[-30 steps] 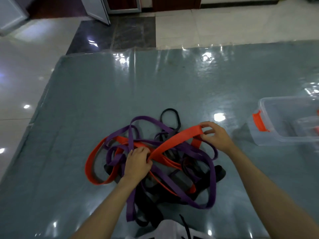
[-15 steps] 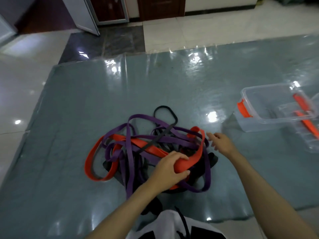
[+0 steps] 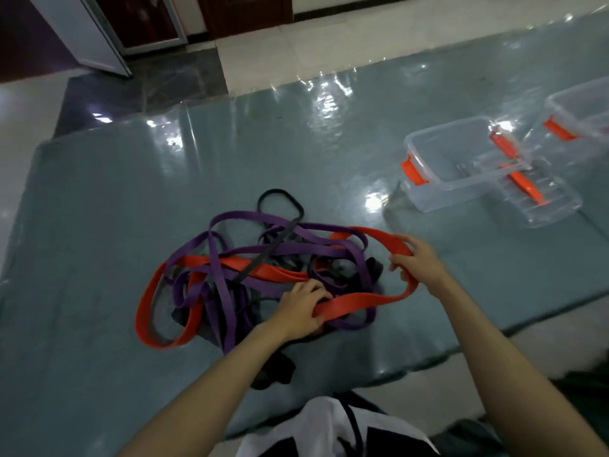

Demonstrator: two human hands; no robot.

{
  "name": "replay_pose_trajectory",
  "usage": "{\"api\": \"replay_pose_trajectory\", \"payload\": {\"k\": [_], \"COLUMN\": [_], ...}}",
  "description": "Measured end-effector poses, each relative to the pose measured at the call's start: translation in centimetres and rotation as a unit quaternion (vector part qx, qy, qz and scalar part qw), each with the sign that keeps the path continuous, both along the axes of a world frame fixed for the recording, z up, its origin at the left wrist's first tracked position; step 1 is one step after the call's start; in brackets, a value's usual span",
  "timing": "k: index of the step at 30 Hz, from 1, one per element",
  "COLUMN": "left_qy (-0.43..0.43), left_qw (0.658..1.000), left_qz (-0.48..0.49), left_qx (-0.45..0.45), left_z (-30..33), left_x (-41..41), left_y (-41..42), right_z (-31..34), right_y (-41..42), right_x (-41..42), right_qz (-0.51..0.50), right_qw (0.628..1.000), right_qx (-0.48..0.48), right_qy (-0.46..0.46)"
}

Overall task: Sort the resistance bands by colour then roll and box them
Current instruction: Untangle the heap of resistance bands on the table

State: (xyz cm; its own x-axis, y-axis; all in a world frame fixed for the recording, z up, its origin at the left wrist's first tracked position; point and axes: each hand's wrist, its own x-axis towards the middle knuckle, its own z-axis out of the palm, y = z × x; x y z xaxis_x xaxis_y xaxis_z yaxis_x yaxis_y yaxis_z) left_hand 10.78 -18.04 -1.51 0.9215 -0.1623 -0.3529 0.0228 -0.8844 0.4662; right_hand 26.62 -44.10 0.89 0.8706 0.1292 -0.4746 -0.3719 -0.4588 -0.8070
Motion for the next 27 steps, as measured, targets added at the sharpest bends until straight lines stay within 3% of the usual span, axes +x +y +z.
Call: {"api": "replay_pose_trajectory", "payload": {"k": [4,7,10,13,16,20,24,27], "left_qy": [-0.009,-0.022,-0.073,-0.087,-0.072,-0.087,-0.111,-0.149], "left_qw": [0.997,0.998,0.995,0.992,0.977,0.965,0.973,0.977], "left_qz": [-0.071,-0.059,-0.062,-0.053,-0.081,-0.092,-0.081,-0.065], "left_qx": [-0.008,-0.026,-0.02,0.077,0.185,0.23,0.185,0.139], "left_z": [-1.1,-1.1,-0.8,-0.8,-0.9,-1.2,-0.6,0.2], "left_x": [-0.1,0.1,0.0,0.1,0.2,0.8,2.0,2.7], "left_y": [1.0,0.9,0.8,0.9,1.2,0.9,0.9,1.5], "right_z": [-1.6,-3.1,-4.2,-4.8,-4.1,-3.7,-3.7,-3.9], "right_y": [-2.2,-3.4,-3.6,-2.9,-1.8,-2.4,-4.2,-5.0], "right_x": [-1.6,-3.0,-4.3,-4.9,-5.1,-5.7,-6.3,-6.4], "right_qz": [-0.013,0.034,0.045,0.031,0.005,0.03,0.042,0.125], "right_qw": [0.986,0.958,0.943,0.961,0.992,0.988,0.991,0.989], "right_qx": [-0.154,-0.275,-0.324,-0.274,-0.058,0.064,0.067,-0.072], "right_qy": [-0.057,-0.073,-0.052,-0.004,0.11,0.136,0.106,-0.038]}}
